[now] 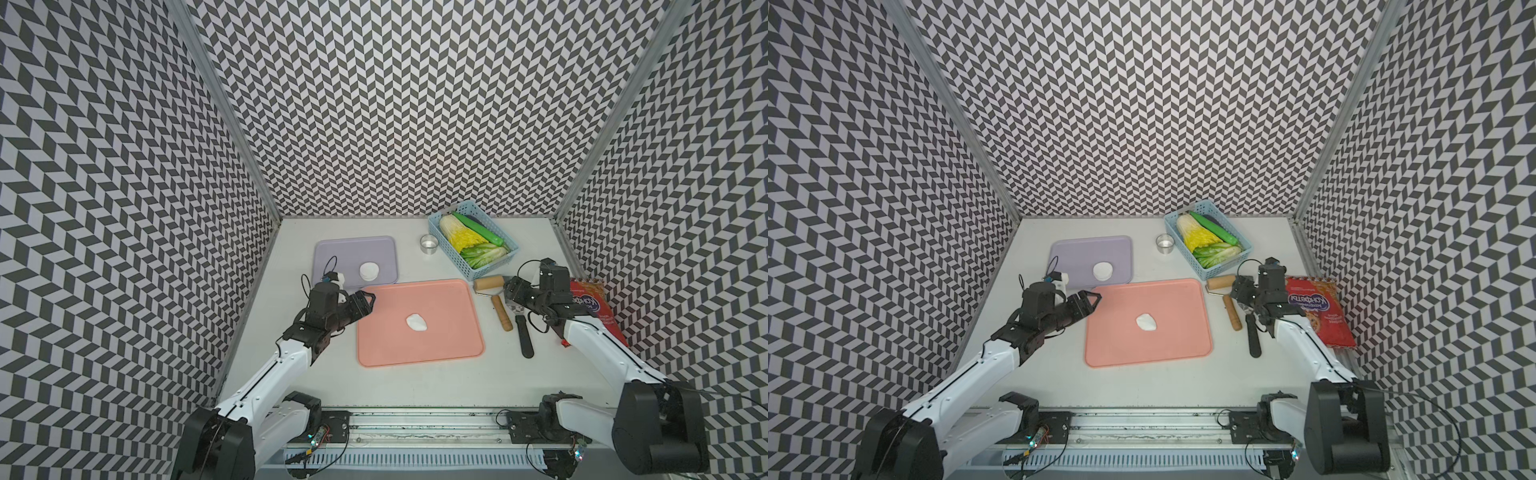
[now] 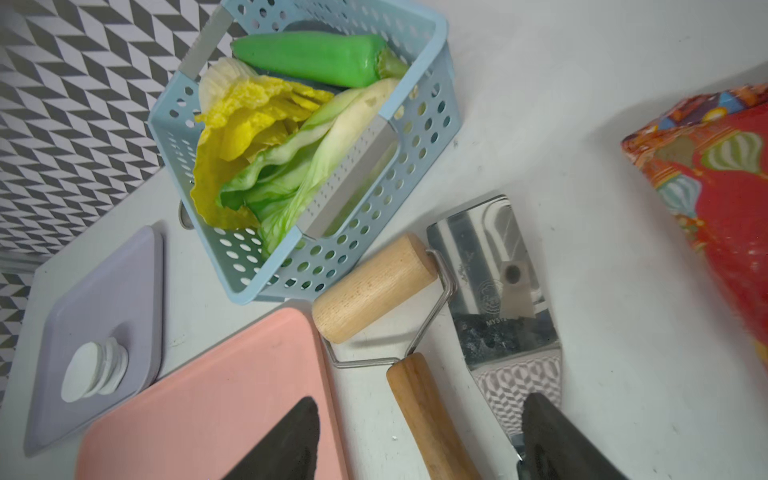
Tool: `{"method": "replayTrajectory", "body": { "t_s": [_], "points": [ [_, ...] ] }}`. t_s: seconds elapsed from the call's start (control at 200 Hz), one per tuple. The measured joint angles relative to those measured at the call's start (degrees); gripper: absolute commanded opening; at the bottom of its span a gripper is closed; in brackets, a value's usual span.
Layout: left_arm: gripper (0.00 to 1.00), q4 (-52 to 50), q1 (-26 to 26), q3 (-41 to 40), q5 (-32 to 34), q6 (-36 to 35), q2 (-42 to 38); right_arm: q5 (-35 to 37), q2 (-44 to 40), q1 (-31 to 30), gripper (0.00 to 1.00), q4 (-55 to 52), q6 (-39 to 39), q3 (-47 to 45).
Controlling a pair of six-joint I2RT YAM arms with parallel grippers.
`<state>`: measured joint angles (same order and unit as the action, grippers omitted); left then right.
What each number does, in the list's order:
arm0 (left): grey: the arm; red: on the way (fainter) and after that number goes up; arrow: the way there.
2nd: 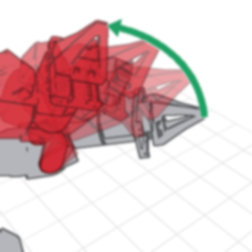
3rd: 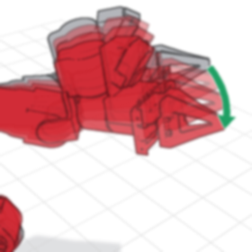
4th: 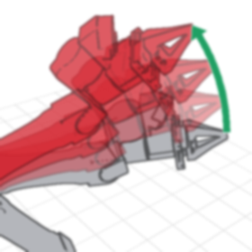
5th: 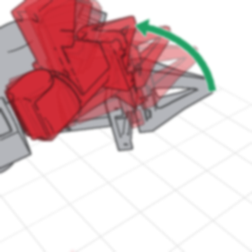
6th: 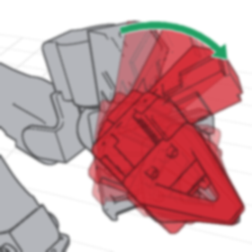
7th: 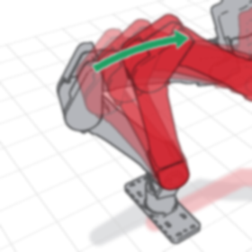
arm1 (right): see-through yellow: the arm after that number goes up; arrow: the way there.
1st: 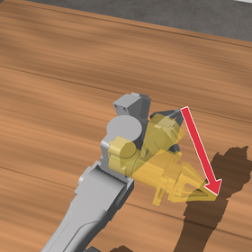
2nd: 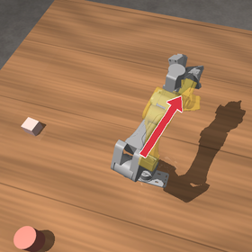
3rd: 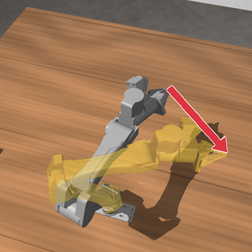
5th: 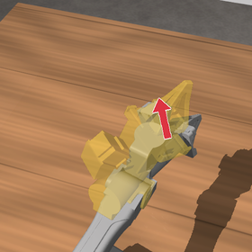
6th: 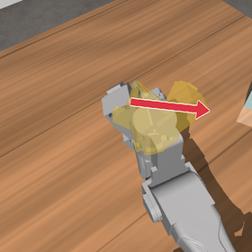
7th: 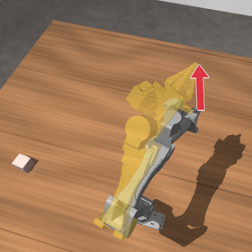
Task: Roll out the dumpling wrappers from the dough
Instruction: Pick up the rolling pin from the center of the board.
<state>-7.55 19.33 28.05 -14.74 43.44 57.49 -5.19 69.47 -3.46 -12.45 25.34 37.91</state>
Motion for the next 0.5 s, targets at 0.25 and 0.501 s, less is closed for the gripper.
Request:
{"method": "replayTrajectory", "body": {
  "t_s": [0.25,0.501],
  "points": [
    [0.68,0.48,5.07,-5.62,-1.05,3.10,0.28,1.77,5.20,-5.99,0.76,-0.02,-0.85,0.07],
    [0.67,2.34,6.58,-7.39,-0.98,4.22,4.39,4.20,10.12,-7.87,0.76,0.13,-1.44,0.42]
  ]
}}
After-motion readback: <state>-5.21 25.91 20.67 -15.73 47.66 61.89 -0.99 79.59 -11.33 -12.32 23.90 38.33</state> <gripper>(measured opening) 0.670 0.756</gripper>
